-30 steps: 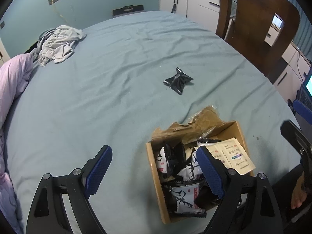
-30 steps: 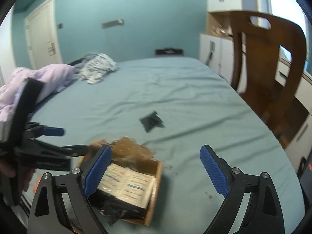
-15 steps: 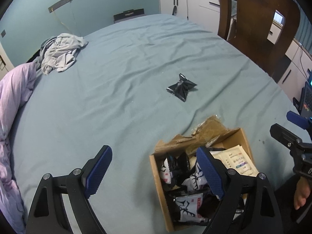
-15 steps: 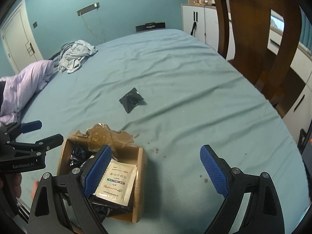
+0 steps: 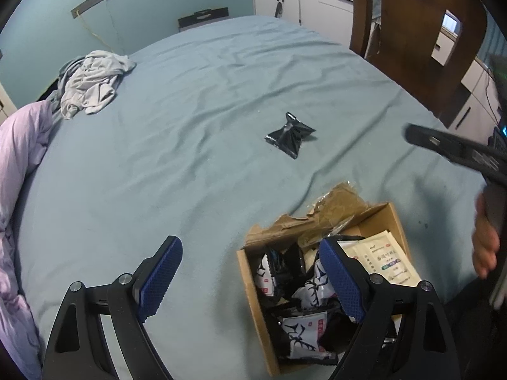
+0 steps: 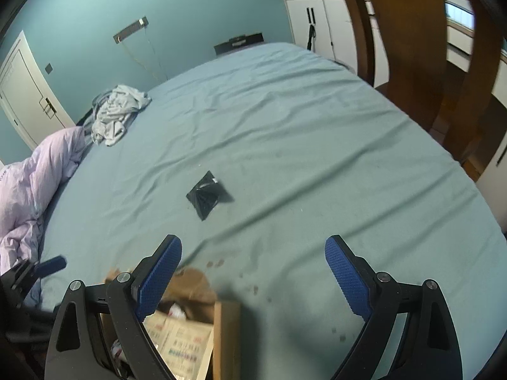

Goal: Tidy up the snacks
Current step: 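Move the right gripper to the last black packet and grasp it, then carry the black packet over the box and open the right gripper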

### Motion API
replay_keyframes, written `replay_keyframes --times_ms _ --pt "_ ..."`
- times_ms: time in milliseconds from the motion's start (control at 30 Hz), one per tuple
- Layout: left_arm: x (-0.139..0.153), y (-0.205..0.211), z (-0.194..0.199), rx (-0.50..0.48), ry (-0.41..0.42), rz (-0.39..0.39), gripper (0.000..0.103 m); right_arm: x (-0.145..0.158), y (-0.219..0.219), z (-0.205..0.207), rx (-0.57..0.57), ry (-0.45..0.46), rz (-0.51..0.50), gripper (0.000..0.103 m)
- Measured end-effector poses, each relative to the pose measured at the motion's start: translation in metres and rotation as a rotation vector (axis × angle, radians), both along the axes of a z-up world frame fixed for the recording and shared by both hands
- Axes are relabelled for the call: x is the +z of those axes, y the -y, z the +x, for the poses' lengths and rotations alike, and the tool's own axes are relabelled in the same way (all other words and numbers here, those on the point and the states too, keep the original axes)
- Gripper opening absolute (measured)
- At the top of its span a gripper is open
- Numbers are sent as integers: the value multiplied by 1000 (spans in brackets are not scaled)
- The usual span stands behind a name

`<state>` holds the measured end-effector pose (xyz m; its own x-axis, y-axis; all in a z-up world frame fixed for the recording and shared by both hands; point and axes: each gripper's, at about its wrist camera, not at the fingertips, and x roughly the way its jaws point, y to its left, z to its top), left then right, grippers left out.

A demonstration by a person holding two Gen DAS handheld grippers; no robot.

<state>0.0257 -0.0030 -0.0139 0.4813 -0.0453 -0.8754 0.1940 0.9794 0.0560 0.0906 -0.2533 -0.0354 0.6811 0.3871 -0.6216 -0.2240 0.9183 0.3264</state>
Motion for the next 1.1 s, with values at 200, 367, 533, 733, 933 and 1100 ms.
replay_keyframes --times_ms 200,367,533,733,933,1100 --pt "-4 0 4 -10 -38 -33 90 -7 -39 56 89 7 -107 92" --pt "-10 1 10 -12 -67 -54 90 -23 -85 96 228 2 -183 92" --pt "-19 -1 18 1 -98 -70 90 -36 -125 128 353 -4 -240 92" --pt "-27 -4 26 10 -123 -78 90 -57 -148 166 395 -49 -246 92" --pt "-27 -8 29 25 -135 -99 90 -59 -145 162 364 0 -314 43" --pt "-21 -8 22 32 -93 -64 90 -34 -111 141 289 29 -183 36"
